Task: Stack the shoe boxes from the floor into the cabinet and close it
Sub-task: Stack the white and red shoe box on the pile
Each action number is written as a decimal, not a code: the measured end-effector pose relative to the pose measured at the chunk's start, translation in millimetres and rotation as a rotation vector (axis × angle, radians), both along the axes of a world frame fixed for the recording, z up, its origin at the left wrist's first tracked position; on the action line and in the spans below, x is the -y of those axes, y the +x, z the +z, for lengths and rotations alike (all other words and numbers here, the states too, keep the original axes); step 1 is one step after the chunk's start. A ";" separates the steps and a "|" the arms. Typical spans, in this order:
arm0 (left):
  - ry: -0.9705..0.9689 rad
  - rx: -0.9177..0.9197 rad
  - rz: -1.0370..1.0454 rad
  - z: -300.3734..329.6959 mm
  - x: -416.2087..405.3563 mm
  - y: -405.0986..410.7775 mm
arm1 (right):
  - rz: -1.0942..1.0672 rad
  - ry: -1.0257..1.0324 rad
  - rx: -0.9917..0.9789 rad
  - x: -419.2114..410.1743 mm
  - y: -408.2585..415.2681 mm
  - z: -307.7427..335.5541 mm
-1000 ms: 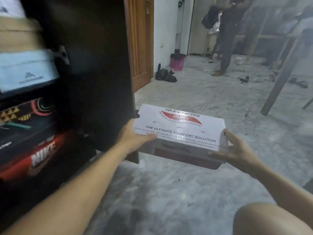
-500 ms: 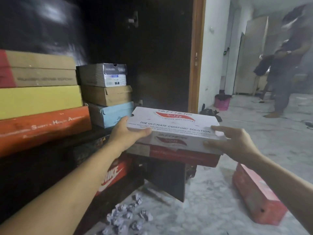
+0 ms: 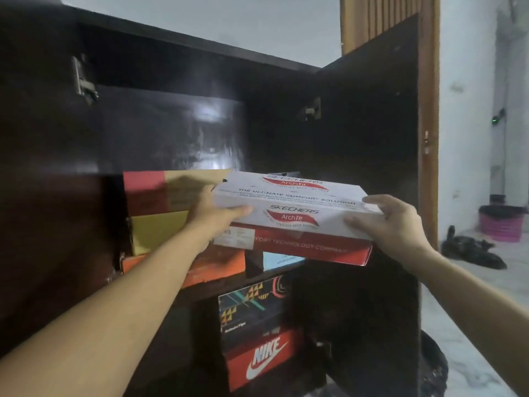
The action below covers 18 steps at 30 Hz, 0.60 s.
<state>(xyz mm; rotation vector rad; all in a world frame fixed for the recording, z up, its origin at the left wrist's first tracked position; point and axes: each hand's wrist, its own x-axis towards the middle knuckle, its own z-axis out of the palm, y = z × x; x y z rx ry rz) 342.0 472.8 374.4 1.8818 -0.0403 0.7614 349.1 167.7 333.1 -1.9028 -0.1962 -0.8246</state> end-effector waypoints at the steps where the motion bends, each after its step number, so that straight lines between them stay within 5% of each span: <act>1: -0.020 0.015 0.013 10.2 -6.0 -0.2 | 0.012 0.014 0.013 -8.0 6.5 10.7; 18: 0.038 0.187 0.452 118.2 -131.6 60.3 | 0.247 -0.082 0.205 -158.8 148.0 155.0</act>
